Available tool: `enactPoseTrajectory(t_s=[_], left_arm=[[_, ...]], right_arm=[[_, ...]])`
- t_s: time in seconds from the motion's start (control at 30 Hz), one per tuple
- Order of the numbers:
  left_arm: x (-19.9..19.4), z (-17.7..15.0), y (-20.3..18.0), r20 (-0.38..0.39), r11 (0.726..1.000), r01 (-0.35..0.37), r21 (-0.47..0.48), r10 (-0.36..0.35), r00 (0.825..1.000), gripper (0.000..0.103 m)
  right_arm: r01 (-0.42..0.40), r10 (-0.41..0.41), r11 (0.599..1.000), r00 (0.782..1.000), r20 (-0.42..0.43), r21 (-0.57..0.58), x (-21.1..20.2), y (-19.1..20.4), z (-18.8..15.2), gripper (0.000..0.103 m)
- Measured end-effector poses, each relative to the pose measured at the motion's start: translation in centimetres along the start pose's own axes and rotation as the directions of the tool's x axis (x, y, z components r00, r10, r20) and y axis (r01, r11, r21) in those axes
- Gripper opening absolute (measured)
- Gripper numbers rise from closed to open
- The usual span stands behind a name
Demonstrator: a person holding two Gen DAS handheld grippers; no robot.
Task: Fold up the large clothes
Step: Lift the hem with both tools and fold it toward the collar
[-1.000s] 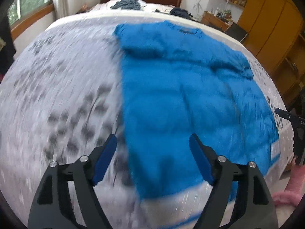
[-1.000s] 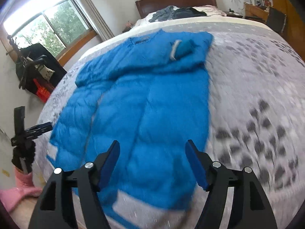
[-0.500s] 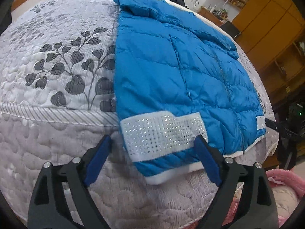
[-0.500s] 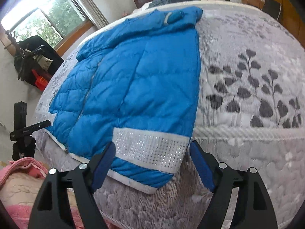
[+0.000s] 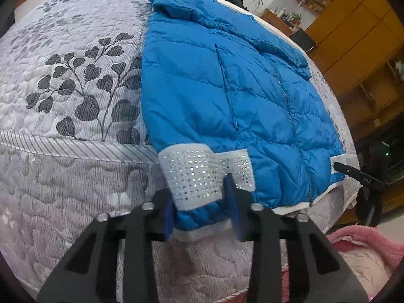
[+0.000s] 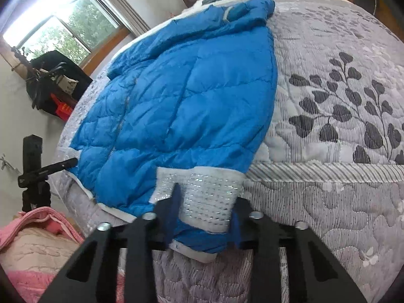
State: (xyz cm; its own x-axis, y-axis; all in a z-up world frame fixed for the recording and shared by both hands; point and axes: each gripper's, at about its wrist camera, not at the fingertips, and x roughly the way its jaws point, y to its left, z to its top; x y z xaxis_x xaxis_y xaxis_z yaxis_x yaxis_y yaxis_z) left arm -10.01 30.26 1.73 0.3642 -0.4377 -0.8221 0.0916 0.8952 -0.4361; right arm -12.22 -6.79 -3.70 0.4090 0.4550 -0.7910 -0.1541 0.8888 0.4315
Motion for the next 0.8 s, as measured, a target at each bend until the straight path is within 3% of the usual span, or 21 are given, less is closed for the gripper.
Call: enactPoseTrajectory(t_s=[0.07, 0.37, 0.63, 0.8], left_arm=[[-0.7, 0.1, 0.3, 0.019, 1.000, 0.023, -0.002, -0.023, 1.000, 0.018], [-4.5, 3.5, -0.8, 0.151, 0.987, 0.155, 0.046, -0.160, 0.975, 0.012], [-6.3, 9.0, -1.8, 0.265, 0.978, 0.182, 0.104, -0.203, 0.943, 0.012], [-5.2, 13.0, -1.7, 0.274, 0.978, 0.170, 0.117, -0.197, 0.941, 0.012]], right_arm=[[-0.043, 0.043, 0.999, 0.999, 0.017, 0.018, -0.6, -0.3, 0.3, 0.019], [-0.169, 0.171, 0.985, 0.976, 0.136, -0.030, -5.2, 0.8, 3.6, 0.012], [-0.170, 0.186, 0.981, 0.963, 0.195, -0.092, -7.4, 2.1, 10.6, 0.012], [-0.194, 0.203, 0.979, 0.963, 0.177, -0.067, -6.3, 1.2, 15.4, 0.012]])
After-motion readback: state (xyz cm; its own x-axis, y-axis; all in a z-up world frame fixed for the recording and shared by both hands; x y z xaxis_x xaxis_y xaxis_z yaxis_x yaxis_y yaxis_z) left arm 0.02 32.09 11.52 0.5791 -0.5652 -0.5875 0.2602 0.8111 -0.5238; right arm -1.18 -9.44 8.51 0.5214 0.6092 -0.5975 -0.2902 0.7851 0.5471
